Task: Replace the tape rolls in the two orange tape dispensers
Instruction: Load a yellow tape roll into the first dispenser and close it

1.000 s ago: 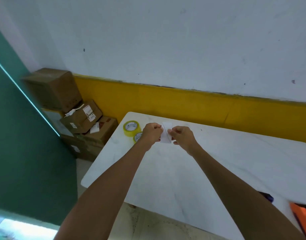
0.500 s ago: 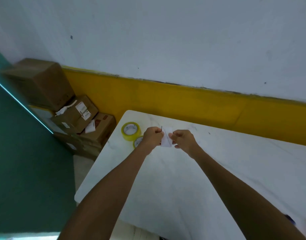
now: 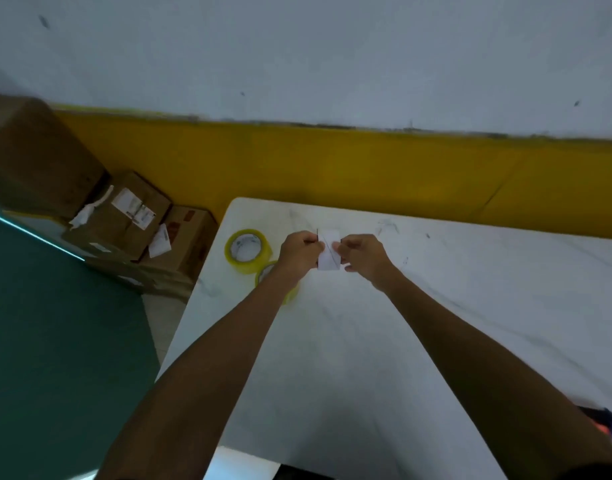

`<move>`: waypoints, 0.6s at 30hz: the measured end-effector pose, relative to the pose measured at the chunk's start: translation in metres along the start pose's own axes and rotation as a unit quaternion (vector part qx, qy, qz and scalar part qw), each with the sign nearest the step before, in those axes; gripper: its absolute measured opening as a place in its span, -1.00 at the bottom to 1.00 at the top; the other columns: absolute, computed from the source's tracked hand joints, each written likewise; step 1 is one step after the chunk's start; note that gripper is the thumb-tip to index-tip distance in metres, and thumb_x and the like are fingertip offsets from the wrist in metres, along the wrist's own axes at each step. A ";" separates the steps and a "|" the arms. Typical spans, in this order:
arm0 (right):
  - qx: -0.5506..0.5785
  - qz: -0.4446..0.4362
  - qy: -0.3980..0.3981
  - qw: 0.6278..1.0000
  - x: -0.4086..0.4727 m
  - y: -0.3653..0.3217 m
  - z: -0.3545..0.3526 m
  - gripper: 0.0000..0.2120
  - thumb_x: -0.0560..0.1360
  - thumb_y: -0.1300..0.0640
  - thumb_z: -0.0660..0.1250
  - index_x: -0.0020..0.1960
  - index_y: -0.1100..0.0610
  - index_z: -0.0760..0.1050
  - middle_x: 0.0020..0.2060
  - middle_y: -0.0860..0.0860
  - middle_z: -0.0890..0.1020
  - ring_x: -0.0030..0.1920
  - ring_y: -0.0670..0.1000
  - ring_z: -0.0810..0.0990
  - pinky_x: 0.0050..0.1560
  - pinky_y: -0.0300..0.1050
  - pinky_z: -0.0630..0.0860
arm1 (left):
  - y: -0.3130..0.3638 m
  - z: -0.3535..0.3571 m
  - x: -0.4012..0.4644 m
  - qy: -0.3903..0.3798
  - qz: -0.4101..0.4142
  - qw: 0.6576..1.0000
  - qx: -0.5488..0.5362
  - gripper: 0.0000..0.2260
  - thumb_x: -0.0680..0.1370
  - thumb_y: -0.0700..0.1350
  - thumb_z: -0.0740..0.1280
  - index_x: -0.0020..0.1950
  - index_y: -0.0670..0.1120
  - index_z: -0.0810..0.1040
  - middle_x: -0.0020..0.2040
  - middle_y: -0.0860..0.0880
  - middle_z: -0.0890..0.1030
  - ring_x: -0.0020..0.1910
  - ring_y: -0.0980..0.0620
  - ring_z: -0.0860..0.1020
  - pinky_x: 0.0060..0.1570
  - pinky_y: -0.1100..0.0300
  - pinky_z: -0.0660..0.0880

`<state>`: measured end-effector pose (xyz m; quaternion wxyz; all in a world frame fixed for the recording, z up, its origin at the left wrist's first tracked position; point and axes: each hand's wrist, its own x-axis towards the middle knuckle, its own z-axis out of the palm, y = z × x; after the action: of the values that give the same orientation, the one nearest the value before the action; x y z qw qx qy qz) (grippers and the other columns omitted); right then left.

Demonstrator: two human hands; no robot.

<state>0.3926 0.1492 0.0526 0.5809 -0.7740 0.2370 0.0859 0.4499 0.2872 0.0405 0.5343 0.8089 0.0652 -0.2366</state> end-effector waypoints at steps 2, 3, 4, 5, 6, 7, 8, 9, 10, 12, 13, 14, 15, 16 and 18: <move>0.000 0.017 0.005 1.000 0.011 0.005 0.003 -0.74 0.52 0.07 0.36 -0.03 0.28 0.64 -0.05 0.30 0.68 0.01 0.28 0.66 -0.05 0.06 0.63 | 0.000 0.002 0.008 0.002 0.007 1.000 0.022 -0.88 0.41 -0.23 0.40 -0.28 -0.04 0.57 -0.04 -0.22 0.65 0.05 -0.24 0.63 0.07 -0.19 0.59; 0.000 0.025 0.008 1.000 0.017 0.007 0.005 -0.74 0.53 0.07 0.36 -0.02 0.27 0.64 -0.05 0.29 0.69 0.01 0.26 0.67 -0.06 0.05 0.63 | 0.000 0.003 0.011 0.001 0.018 0.999 0.039 -0.93 0.40 -0.22 0.41 -0.25 -0.06 0.60 -0.04 -0.22 0.66 0.03 -0.23 0.63 0.05 -0.17 0.60; 0.000 0.032 0.012 0.999 0.022 0.009 0.007 -0.74 0.53 0.06 0.35 -0.01 0.27 0.64 -0.05 0.29 0.69 0.01 0.26 0.67 -0.06 0.04 0.63 | -0.001 0.004 0.016 0.002 0.034 0.997 0.063 -0.98 0.40 -0.20 0.42 -0.19 -0.11 0.63 -0.03 -0.22 0.67 0.01 -0.22 0.64 0.03 -0.14 0.61; 0.002 0.042 0.017 0.999 0.028 0.012 0.008 -0.73 0.53 0.06 0.35 0.00 0.28 0.63 -0.04 0.29 0.69 0.01 0.25 0.67 -0.05 0.05 0.64 | 0.000 0.005 0.020 0.002 0.050 0.994 0.093 -0.92 0.43 -0.20 0.42 -0.11 -0.16 0.65 -0.04 -0.22 0.68 -0.01 -0.20 0.63 0.02 -0.08 0.61; 0.004 0.054 0.021 0.998 0.034 0.015 0.010 -0.72 0.53 0.06 0.34 0.02 0.29 0.63 -0.03 0.28 0.69 0.01 0.24 0.67 -0.02 0.05 0.64 | -0.001 0.007 0.025 -0.002 0.067 0.990 0.124 -0.89 0.46 -0.20 0.41 -0.06 -0.20 0.65 -0.04 -0.21 0.68 -0.03 -0.18 0.63 0.00 0.01 0.60; 0.008 0.073 0.025 0.997 0.039 0.019 0.010 -0.72 0.54 0.06 0.33 0.04 0.29 0.62 -0.02 0.28 0.68 0.02 0.24 0.67 -0.01 0.05 0.64 | -0.002 0.010 0.030 -0.007 0.086 0.985 0.150 -0.87 0.48 -0.20 0.40 -0.03 -0.22 0.64 -0.06 -0.20 0.68 -0.07 -0.15 0.62 -0.06 0.11 0.56; 0.017 0.095 0.027 0.995 0.045 0.022 0.011 -0.72 0.55 0.07 0.32 0.07 0.29 0.61 0.01 0.27 0.68 0.02 0.22 0.66 0.00 0.03 0.64 | -0.003 0.014 0.035 -0.015 0.106 0.979 0.172 -0.88 0.50 -0.20 0.39 -0.03 -0.23 0.63 -0.08 -0.19 0.68 -0.12 -0.10 0.59 -0.14 0.19 0.49; 0.029 0.121 0.026 0.992 0.051 0.025 0.012 -0.72 0.56 0.08 0.30 0.11 0.29 0.58 0.05 0.26 0.67 0.02 0.19 0.66 -0.01 0.00 0.62 | -0.005 0.018 0.039 -0.021 0.126 0.973 0.192 -0.91 0.51 -0.20 0.37 -0.07 -0.22 0.61 -0.13 -0.20 0.67 -0.19 -0.06 0.55 -0.19 0.23 0.41; 0.041 0.149 0.022 0.988 0.057 0.027 0.013 -0.72 0.57 0.11 0.27 0.15 0.29 0.55 0.09 0.25 0.65 0.00 0.15 0.65 -0.03 -0.02 0.61 | -0.008 0.023 0.044 -0.021 0.151 0.966 0.208 -0.92 0.52 -0.21 0.35 -0.15 -0.21 0.57 -0.18 -0.22 0.65 -0.25 -0.06 0.52 -0.23 0.22 0.36; 0.073 0.210 0.017 0.975 0.065 0.031 0.013 -0.73 0.60 0.18 0.21 0.23 0.29 0.47 0.11 0.20 0.62 0.02 0.12 0.62 -0.03 -0.03 0.58 | -0.016 0.036 0.050 -0.015 0.204 0.947 0.249 -0.84 0.55 -0.20 0.29 -0.24 -0.14 0.44 -0.26 -0.25 0.59 -0.28 -0.17 0.53 -0.28 0.15 0.35; 0.084 0.236 0.021 0.968 0.068 0.033 0.013 -0.74 0.61 0.21 0.19 0.26 0.29 0.44 0.10 0.19 0.60 0.04 0.13 0.62 -0.02 -0.03 0.58 | -0.020 0.043 0.052 -0.013 0.226 0.934 0.275 -0.84 0.56 -0.19 0.27 -0.22 -0.14 0.45 -0.25 -0.23 0.59 -0.24 -0.21 0.56 -0.27 0.09 0.40; 0.087 0.251 0.031 0.964 0.071 0.037 0.012 -0.73 0.61 0.24 0.19 0.27 0.29 0.42 0.10 0.19 0.58 0.05 0.13 0.62 0.00 -0.03 0.59 | -0.024 0.049 0.053 -0.010 0.247 0.919 0.306 -0.87 0.57 -0.17 0.26 -0.17 -0.17 0.50 -0.19 -0.21 0.62 -0.17 -0.22 0.59 -0.22 0.04 0.46; 0.078 0.257 0.040 0.962 0.075 0.044 0.011 -0.72 0.60 0.25 0.20 0.28 0.29 0.41 0.12 0.20 0.59 0.07 0.14 0.63 0.05 -0.01 0.60 | -0.027 0.055 0.054 -0.007 0.266 0.903 0.336 -0.88 0.57 -0.17 0.27 -0.08 -0.18 0.56 -0.10 -0.20 0.65 -0.10 -0.21 0.61 -0.14 0.01 0.51; 0.065 0.260 0.047 0.962 0.077 0.052 0.009 -0.71 0.58 0.26 0.21 0.29 0.30 0.41 0.16 0.21 0.59 0.11 0.17 0.63 0.09 0.02 0.61 | -0.031 0.060 0.056 -0.009 0.285 0.887 0.363 -0.86 0.57 -0.17 0.27 0.02 -0.19 0.59 -0.03 -0.20 0.66 -0.05 -0.21 0.62 -0.08 -0.02 0.53; 0.058 0.257 0.054 0.963 0.079 0.064 0.007 -0.66 0.55 0.26 0.21 0.31 0.31 0.40 0.24 0.26 0.56 0.19 0.23 0.60 0.08 0.03 0.60 | -0.039 0.069 0.060 -0.025 0.304 0.853 0.423 -0.80 0.56 -0.20 0.27 0.14 -0.20 0.58 0.05 -0.20 0.65 0.01 -0.20 0.61 -0.01 -0.01 0.53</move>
<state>0.4326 0.1210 -0.0372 0.5694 -0.6554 0.4637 0.1768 0.4674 0.2332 -0.0406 0.1868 0.9303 -0.3035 -0.0869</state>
